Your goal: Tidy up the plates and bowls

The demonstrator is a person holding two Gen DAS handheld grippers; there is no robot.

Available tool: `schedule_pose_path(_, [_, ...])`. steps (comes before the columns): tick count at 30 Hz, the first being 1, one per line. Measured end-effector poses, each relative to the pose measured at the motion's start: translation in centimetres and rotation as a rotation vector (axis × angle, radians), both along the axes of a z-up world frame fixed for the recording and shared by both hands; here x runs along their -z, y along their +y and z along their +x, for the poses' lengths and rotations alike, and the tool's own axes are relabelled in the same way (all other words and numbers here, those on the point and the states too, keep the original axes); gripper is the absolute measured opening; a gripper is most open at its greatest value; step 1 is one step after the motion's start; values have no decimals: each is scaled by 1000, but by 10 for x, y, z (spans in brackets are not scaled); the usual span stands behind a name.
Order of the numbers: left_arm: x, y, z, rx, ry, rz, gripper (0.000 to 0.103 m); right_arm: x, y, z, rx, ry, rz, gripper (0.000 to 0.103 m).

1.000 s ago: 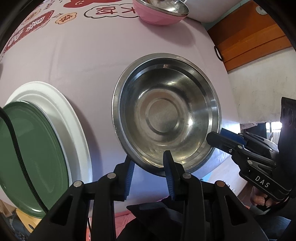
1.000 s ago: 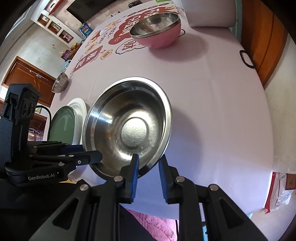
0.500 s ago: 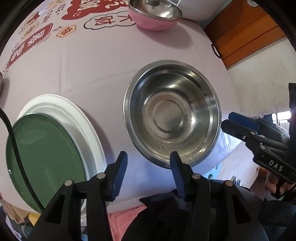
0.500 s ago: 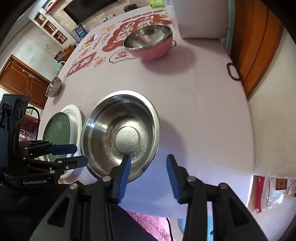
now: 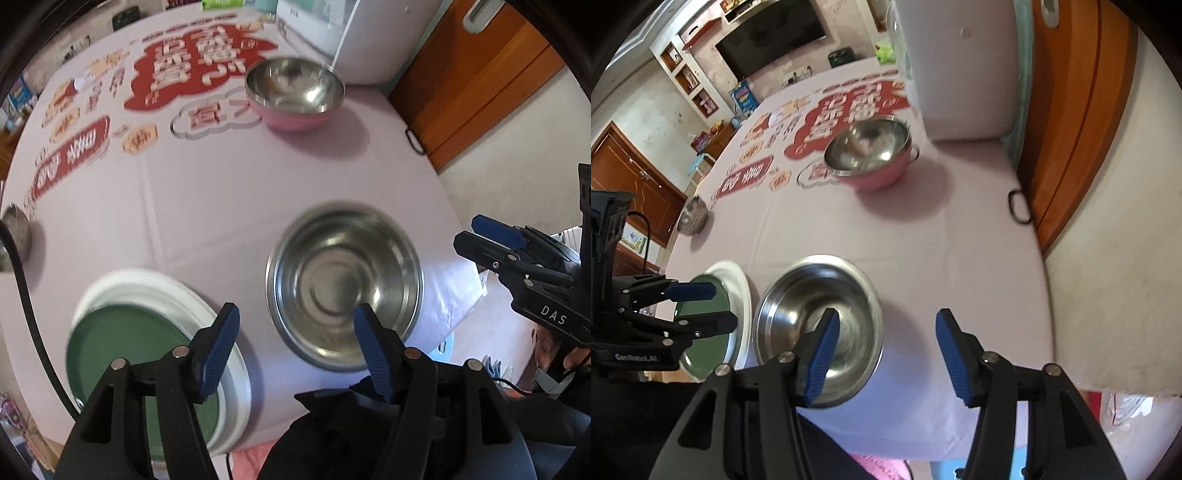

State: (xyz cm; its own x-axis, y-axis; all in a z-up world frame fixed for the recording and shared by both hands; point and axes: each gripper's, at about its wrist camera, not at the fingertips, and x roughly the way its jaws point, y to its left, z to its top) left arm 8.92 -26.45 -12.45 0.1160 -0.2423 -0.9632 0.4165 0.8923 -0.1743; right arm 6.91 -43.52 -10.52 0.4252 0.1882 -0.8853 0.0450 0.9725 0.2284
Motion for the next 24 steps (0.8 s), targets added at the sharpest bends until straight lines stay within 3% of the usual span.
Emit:
schedule_pose_path(14, [-47, 0, 51, -61, -232, -111, 66, -26, -12, 37, 83, -176, -51, 61])
schedule_pose_path(24, [-59, -4, 85, -124, -340, -169, 65, -44, -15, 78, 102, -311, -65, 61])
